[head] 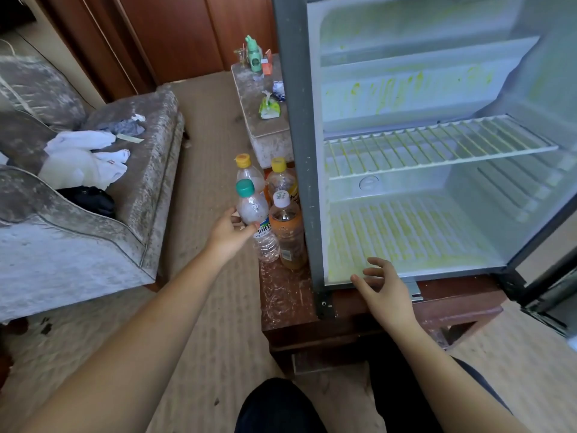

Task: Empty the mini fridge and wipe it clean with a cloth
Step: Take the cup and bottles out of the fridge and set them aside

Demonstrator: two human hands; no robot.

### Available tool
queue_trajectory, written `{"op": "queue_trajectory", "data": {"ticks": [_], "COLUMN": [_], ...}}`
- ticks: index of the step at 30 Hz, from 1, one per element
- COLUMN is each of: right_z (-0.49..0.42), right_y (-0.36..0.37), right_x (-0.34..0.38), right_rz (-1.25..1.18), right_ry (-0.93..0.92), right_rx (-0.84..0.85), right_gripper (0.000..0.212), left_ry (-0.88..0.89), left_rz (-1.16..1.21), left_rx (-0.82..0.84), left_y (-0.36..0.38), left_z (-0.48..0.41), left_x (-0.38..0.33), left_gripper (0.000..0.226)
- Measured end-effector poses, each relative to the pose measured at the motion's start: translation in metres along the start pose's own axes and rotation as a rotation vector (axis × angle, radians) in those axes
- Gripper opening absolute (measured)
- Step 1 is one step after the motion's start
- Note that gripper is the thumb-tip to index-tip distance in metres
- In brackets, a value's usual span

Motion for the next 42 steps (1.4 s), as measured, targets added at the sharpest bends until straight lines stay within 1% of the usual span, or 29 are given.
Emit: {"op": "queue_trajectory", "data": {"ticks": [3,8,11,13,14,16,18,20,22,24,26,28,30,32,34,36,38,42], "right_z": [0.007,0.03,0.053,0.069,0.077,0.09,0.095,0.093,0.085,0.072,0.056,0.045,0.038,0.031,0.025,0.023,0.028,0.037], "right_y": [-0.006,-0.035,-0.056,-0.069,-0.076,-0.091,-0.104,-0.118,-0.131,-0.142,-0.149,-0.151,-0.146,-0.14,-0.134,-0.134,-0.133,-0.13], "right_x": [0.007,0.034,0.055,0.073,0.084,0.109,0.137,0.168,0.204,0.24,0.271,0.294,0.312,0.325,0.333,0.338,0.343,0.361], "right_rz": [0.018,0.05,0.047,0.071,0.083,0.122,0.188,0.267,0.348,0.393,0.447,0.5,0.54,0.607,0.682,0.702,0.661,0.563], "right_ry": [0.004,-0.041,-0.078,-0.133,-0.171,-0.263,-0.378,-0.512,-0.658,-0.806,-0.924,-1.02,-1.083,-1.055,-0.959,-0.867,-0.778,-0.63], "right_rx": [0.004,-0.01,-0.029,-0.036,-0.04,-0.048,-0.074,-0.138,-0.233,-0.331,-0.431,-0.513,-0.519,-0.439,-0.359,-0.326,-0.312,-0.33], "right_gripper": [0.044,0.035,0.033,0.032,0.031,0.03,0.029,0.028,0.029,0.028,0.026,0.025,0.028,0.039,0.054,0.06,0.059,0.041], "left_ry": [-0.038,0.036,0.115,0.19,0.252,0.43,0.632,0.829,0.946,1.002,1.023,0.99,0.933,0.91,0.883,0.811,0.753,0.713], "left_rz": [0.004,-0.018,0.02,0.058,0.052,0.024,-0.042,-0.131,-0.229,-0.329,-0.35,-0.277,-0.206,-0.19,-0.197,-0.256,-0.321,-0.322], "left_rx": [-0.048,-0.118,-0.075,-0.031,-0.02,-0.024,-0.092,-0.188,-0.218,-0.235,-0.319,-0.408,-0.42,-0.378,-0.313,-0.249,-0.182,0.001], "left_y": [-0.014,-0.037,-0.038,-0.038,-0.04,-0.048,-0.063,-0.077,-0.082,-0.079,-0.072,-0.065,-0.062,-0.063,-0.069,-0.075,-0.078,-0.091], "left_z": [0.011,0.049,0.08,0.103,0.114,0.132,0.144,0.147,0.135,0.117,0.102,0.101,0.105,0.107,0.109,0.113,0.117,0.118], "left_x": [-0.013,-0.049,-0.068,-0.091,-0.108,-0.149,-0.195,-0.237,-0.267,-0.28,-0.28,-0.279,-0.28,-0.283,-0.285,-0.292,-0.299,-0.307], "left_gripper": [0.064,0.046,0.029,0.03,0.036,0.051,0.064,0.071,0.07,0.06,0.049,0.043,0.044,0.044,0.043,0.045,0.047,0.05]}}
Point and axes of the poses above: each hand's wrist, its own z-axis away from the middle knuckle, its own y-axis out of the palm, x = y × z, the point moved 3 cm from there along -z, towards the middle knuckle, and after that the axes turned 2 degrees about x, right-handed, at the moved point
